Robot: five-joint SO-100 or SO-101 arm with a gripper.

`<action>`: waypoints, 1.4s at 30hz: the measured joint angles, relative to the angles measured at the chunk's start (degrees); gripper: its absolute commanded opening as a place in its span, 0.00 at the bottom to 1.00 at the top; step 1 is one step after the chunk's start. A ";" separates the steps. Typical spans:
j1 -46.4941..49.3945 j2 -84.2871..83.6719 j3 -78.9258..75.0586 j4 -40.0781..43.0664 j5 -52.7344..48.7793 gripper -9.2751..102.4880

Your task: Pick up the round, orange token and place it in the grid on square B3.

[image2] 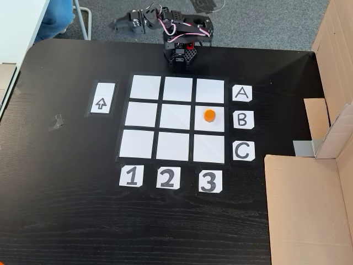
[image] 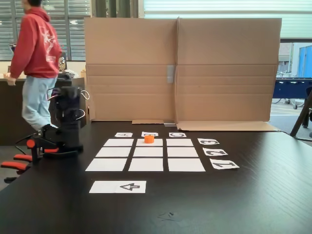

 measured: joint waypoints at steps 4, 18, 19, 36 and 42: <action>10.55 0.26 3.34 2.55 -1.41 0.07; 14.15 0.35 3.52 8.79 -1.76 0.08; 14.15 0.35 3.52 8.79 -1.76 0.08; 14.15 0.35 3.52 8.79 -1.76 0.08; 14.15 0.35 3.52 8.79 -1.76 0.08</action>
